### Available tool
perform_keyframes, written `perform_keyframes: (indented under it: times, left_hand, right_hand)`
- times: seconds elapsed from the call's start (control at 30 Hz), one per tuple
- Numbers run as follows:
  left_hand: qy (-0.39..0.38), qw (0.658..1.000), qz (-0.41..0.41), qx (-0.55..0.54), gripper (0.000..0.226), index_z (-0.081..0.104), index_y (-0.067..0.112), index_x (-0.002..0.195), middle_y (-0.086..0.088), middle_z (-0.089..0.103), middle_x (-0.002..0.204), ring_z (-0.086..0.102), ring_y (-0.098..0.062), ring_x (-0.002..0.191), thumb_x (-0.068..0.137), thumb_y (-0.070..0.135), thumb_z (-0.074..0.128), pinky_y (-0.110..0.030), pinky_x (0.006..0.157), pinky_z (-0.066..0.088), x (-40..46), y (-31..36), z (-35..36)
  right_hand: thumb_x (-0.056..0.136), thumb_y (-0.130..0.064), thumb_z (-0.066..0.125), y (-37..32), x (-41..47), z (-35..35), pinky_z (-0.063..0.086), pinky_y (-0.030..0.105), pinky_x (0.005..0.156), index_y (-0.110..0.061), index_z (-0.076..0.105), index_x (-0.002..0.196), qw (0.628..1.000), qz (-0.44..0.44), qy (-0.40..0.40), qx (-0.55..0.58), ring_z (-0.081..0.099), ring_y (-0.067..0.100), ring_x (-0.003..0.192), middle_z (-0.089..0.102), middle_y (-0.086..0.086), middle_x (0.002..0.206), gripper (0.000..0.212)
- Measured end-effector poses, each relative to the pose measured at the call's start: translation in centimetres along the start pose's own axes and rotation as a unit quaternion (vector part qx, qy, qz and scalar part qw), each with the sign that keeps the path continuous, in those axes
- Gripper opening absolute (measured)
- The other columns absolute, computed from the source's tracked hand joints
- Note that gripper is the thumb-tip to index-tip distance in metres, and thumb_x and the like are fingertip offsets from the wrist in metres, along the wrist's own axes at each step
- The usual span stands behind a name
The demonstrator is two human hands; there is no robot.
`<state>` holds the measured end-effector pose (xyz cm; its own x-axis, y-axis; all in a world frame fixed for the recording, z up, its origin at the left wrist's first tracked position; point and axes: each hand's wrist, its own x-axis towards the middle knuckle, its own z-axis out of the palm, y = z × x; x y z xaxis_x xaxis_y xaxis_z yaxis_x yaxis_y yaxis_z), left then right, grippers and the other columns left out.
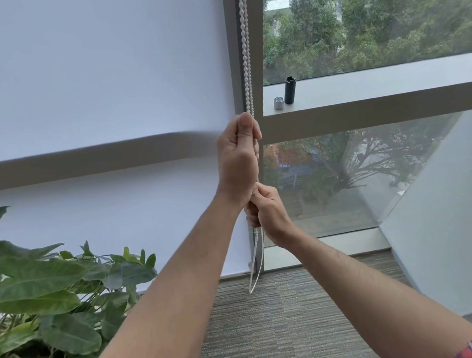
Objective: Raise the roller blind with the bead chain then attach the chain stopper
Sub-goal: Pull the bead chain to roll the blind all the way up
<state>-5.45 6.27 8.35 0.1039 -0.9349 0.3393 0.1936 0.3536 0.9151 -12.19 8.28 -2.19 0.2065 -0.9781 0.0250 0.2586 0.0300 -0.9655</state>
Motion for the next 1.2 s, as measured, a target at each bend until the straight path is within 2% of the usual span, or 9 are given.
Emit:
perform_keyframes:
  times: [0.17, 0.33, 0.4, 0.47, 0.53, 0.73, 0.83, 1.07, 1.2]
  left_hand:
    - [0.011, 0.999, 0.007, 0.044, 0.038, 0.048, 0.023, 0.064, 0.008, 0.036, 0.050, 0.028, -0.011, 0.046, 0.102, 0.026, 0.042, -0.027, 0.043, 0.023, -0.4, -2.0, 0.4]
    - [0.022, 0.991, -0.042, 0.127, 0.040, 0.046, 0.026, 0.060, 0.011, 0.035, 0.048, 0.030, -0.009, 0.046, 0.100, 0.030, 0.042, -0.025, 0.047, 0.027, -2.7, -6.2, -1.6]
    - [0.021, 0.986, -0.069, 0.148, 0.040, 0.046, 0.028, 0.059, 0.013, 0.037, 0.047, 0.031, -0.008, 0.046, 0.099, 0.030, 0.042, -0.027, 0.048, 0.028, -3.5, -7.5, -2.5]
    - [0.017, 0.984, -0.088, 0.157, 0.040, 0.048, 0.029, 0.059, 0.014, 0.040, 0.048, 0.034, -0.007, 0.048, 0.099, 0.032, 0.042, -0.026, 0.050, 0.031, -4.3, -8.8, -3.1]
    - [0.007, 0.983, -0.104, 0.153, 0.040, 0.049, 0.030, 0.059, 0.015, 0.044, 0.048, 0.037, -0.003, 0.049, 0.098, 0.033, 0.043, -0.022, 0.051, 0.033, -5.4, -9.9, -3.4]
    - [-0.015, 0.976, -0.146, 0.163, 0.038, 0.047, 0.029, 0.061, 0.014, 0.042, 0.048, 0.033, -0.003, 0.046, 0.098, 0.022, 0.041, -0.021, 0.048, 0.028, -7.3, -11.6, -3.4]
    - [-0.025, 0.977, -0.166, 0.134, 0.040, 0.046, 0.025, 0.063, 0.012, 0.034, 0.048, 0.027, -0.005, 0.042, 0.101, 0.014, 0.041, -0.021, 0.041, 0.022, -7.6, -11.6, -3.4]
    - [-0.053, 0.969, -0.183, 0.160, 0.042, 0.046, 0.023, 0.065, 0.018, 0.046, 0.044, 0.039, 0.001, 0.043, 0.103, 0.007, 0.039, -0.011, 0.047, 0.030, -8.4, -11.8, -3.0]
    - [-0.091, 0.947, -0.227, 0.208, 0.038, 0.048, 0.020, 0.065, 0.012, 0.050, 0.051, 0.039, -0.004, 0.049, 0.103, 0.018, 0.042, -0.028, 0.051, 0.032, -11.2, -14.2, -4.4]
  right_hand:
    - [0.101, -0.018, 0.040, 0.8, 0.4, -1.6, 0.022, 0.017, 0.039, -0.030, 0.050, 0.053, 0.998, 0.023, 0.001, -0.066, 0.027, 0.004, 0.037, 0.040, -0.015, 0.046, 0.051]
    - [0.096, -0.036, 0.052, 3.7, -1.1, -4.1, 0.030, 0.026, 0.047, -0.027, 0.065, 0.060, 0.983, 0.098, -0.038, -0.152, 0.036, 0.010, 0.047, 0.042, -0.004, 0.052, 0.039]
    - [0.086, -0.033, 0.061, 4.0, -1.6, -4.6, 0.047, 0.031, 0.064, -0.031, 0.073, 0.079, 0.976, 0.098, -0.046, -0.188, 0.057, 0.013, 0.065, 0.063, 0.003, 0.068, 0.013]
    - [0.075, -0.021, 0.064, 3.8, -1.4, -4.9, 0.053, 0.037, 0.090, -0.020, 0.070, 0.113, 0.979, 0.096, -0.031, -0.180, 0.066, 0.021, 0.100, 0.072, 0.015, 0.104, 0.038]
    - [0.075, -0.015, 0.061, 2.4, -0.9, -4.8, 0.051, 0.041, 0.097, -0.011, 0.065, 0.123, 0.989, 0.070, 0.025, -0.127, 0.064, 0.026, 0.110, 0.070, 0.016, 0.114, 0.048]
    - [0.100, -0.034, 0.043, -4.7, 1.4, -1.2, 0.052, 0.033, 0.067, -0.013, 0.067, 0.113, 0.995, -0.092, 0.041, -0.012, 0.062, 0.021, 0.074, 0.065, 0.008, 0.086, 0.034]
    - [0.103, -0.030, 0.039, -6.4, 1.8, 0.7, 0.033, 0.022, 0.048, -0.016, 0.067, 0.090, 0.988, -0.145, 0.052, -0.030, 0.040, 0.010, 0.053, 0.048, -0.003, 0.062, 0.034]
    - [0.101, -0.030, 0.043, -5.3, 1.3, 0.8, 0.016, 0.030, 0.040, -0.025, 0.060, 0.062, 0.985, -0.146, 0.091, -0.032, 0.024, 0.010, 0.040, 0.031, 0.001, 0.048, 0.043]
    - [0.100, -0.032, 0.044, -1.8, -0.3, -0.3, 0.018, 0.026, 0.039, -0.026, 0.061, 0.061, 0.989, -0.099, 0.100, -0.050, 0.025, 0.008, 0.039, 0.032, 0.001, 0.048, 0.043]
